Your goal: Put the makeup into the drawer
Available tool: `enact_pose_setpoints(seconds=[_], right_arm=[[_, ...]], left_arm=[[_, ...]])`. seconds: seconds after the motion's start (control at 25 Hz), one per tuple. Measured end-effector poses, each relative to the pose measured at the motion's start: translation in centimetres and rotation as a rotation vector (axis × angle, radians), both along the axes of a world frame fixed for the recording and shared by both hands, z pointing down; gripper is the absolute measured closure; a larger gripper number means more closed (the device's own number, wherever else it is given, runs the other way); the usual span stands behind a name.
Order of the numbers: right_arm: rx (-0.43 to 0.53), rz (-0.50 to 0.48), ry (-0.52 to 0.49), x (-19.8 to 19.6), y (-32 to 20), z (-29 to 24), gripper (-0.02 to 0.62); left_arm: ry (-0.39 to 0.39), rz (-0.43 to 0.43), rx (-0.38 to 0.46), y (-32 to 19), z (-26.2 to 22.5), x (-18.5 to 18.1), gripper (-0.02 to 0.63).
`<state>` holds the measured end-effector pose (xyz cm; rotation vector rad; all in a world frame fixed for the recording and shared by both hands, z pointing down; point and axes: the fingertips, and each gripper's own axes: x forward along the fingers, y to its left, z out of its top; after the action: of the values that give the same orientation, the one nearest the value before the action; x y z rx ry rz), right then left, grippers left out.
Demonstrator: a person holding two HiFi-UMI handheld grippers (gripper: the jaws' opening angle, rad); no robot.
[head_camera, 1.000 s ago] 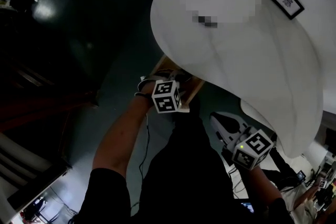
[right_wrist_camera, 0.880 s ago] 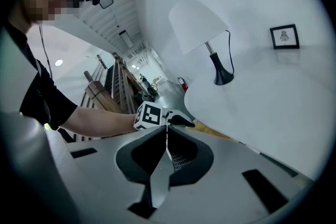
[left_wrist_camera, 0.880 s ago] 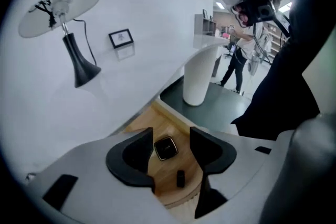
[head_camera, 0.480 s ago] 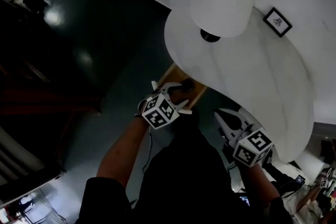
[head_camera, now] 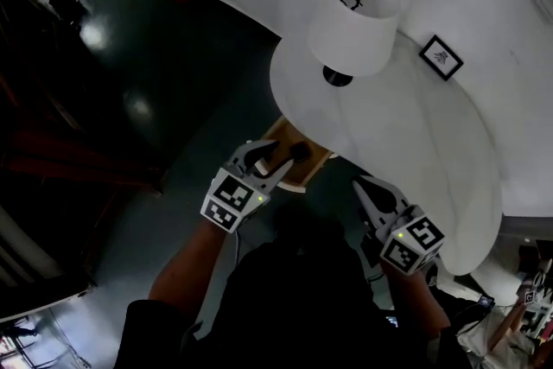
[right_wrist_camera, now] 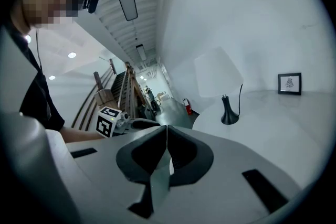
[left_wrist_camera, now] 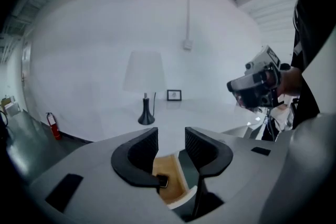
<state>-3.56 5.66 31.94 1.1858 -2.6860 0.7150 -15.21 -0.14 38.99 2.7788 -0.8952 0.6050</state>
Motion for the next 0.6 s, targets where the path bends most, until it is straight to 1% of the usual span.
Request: enact_pose_setpoints(seconds=[0.16, 0.28, 0.44, 0.6], right_arm=[[0.032, 0.02, -0.022, 2.4, 0.7, -1.5, 0.578], [0.052, 0.038, -0.032, 4.9, 1.4, -2.5, 0.578], [0.09, 0.057, -0.031, 8.2, 2.3, -4.3, 0.578], [0.131, 0.073, -0.013, 11.0, 3.2, -6.1, 0.578]], left_arm=[[0.061, -0.053, 0.047, 0.7, -4.3, 1.2, 0.455], [0.108, -0.08, 0.071, 1.6, -7.2, 3.1, 0.463], [0.165, -0.07, 0.099, 3.4, -11.3, 6.6, 0.486], [0.206, -0.05, 0.149, 5.2, -14.7, 9.8, 0.501]])
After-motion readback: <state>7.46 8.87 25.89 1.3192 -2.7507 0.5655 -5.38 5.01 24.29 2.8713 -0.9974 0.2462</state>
